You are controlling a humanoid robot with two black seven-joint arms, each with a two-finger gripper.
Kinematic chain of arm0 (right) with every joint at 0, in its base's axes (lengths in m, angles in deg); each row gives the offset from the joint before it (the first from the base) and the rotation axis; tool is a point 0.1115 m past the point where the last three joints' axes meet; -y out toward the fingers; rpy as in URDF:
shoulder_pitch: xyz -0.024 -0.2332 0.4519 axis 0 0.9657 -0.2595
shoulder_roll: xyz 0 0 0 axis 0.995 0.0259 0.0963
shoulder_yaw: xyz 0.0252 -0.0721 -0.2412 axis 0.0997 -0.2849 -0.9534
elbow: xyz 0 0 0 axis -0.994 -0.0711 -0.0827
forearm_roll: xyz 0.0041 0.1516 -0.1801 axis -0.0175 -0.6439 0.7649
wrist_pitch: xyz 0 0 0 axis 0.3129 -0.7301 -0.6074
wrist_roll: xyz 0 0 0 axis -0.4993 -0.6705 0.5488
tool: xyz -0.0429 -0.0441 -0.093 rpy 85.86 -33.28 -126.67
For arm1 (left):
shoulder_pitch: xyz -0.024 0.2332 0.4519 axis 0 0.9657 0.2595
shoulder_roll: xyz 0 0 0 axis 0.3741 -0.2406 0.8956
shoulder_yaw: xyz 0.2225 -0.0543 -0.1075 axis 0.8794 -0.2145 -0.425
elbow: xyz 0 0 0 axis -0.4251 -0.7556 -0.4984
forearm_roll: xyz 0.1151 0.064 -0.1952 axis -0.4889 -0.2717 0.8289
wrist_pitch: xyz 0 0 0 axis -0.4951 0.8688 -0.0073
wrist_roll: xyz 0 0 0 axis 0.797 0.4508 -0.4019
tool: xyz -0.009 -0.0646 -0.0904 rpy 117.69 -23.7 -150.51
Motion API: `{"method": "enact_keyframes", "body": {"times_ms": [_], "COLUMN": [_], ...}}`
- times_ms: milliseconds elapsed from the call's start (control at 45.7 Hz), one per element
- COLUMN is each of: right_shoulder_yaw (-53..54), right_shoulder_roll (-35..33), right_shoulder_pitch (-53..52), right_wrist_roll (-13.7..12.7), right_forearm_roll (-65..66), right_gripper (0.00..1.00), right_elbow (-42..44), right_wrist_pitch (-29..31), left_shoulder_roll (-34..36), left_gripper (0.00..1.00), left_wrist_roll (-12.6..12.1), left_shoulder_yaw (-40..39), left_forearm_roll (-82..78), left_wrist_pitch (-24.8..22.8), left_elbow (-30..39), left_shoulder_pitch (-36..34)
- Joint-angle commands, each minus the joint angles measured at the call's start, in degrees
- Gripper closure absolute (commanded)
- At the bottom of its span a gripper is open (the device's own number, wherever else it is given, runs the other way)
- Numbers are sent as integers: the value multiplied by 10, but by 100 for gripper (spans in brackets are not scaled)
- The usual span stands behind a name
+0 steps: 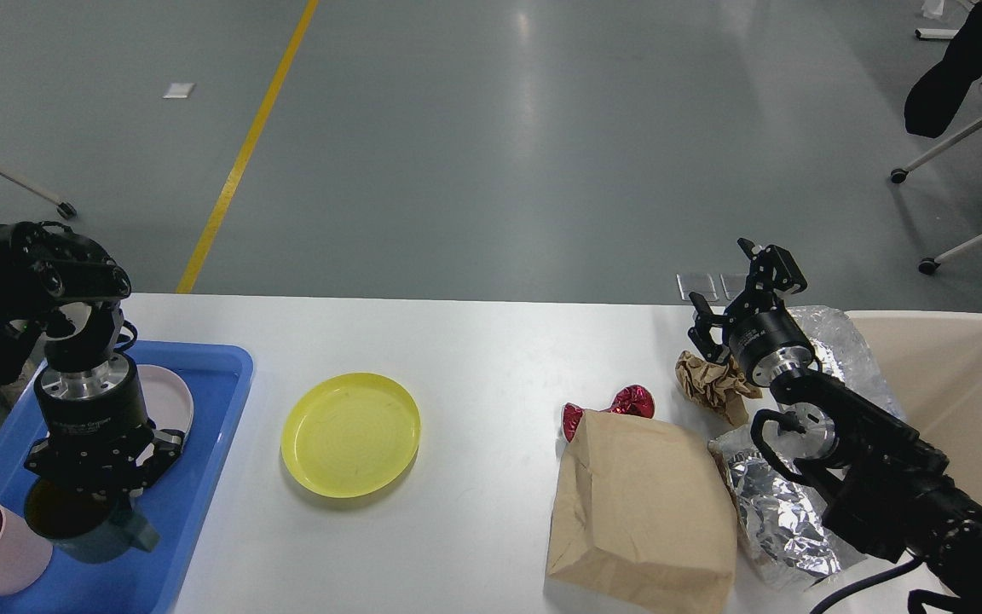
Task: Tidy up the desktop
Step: 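Carry the teal mug with the left gripper onto the blue tray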
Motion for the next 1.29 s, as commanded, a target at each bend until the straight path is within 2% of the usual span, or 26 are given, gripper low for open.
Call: {"method": "enact_keyframes", "body": {"times_ms": [0, 765, 1181, 1268], "right_shoulder_yaw": [0, 0, 0, 0], "right_shoulder_roll": [0, 0, 0, 0], "right_shoulder_pitch": [0, 0, 0, 0], "right_wrist_roll": [0, 0, 0, 0], "right_forearm_roll": [1, 1, 0, 1], "right_gripper": [0, 0, 0, 0], "right_elbow": [-1, -1, -1, -1], "right_wrist_pitch": [0, 0, 0, 0], "left_shoulder_roll": [-2, -34, -36, -37], "left_gripper": [100, 99, 98, 94], "left_wrist_roll": [-1, -2, -2, -2], "left_shoulder_yaw": [-1, -18, -20, -19], "left_forearm_roll": [0, 1, 1, 1], "left_wrist_pitch": [0, 0, 0, 0], "left_elbow": [-36, -126, -126, -126], "left_shoulder_pitch": [44, 154, 161, 161]}}
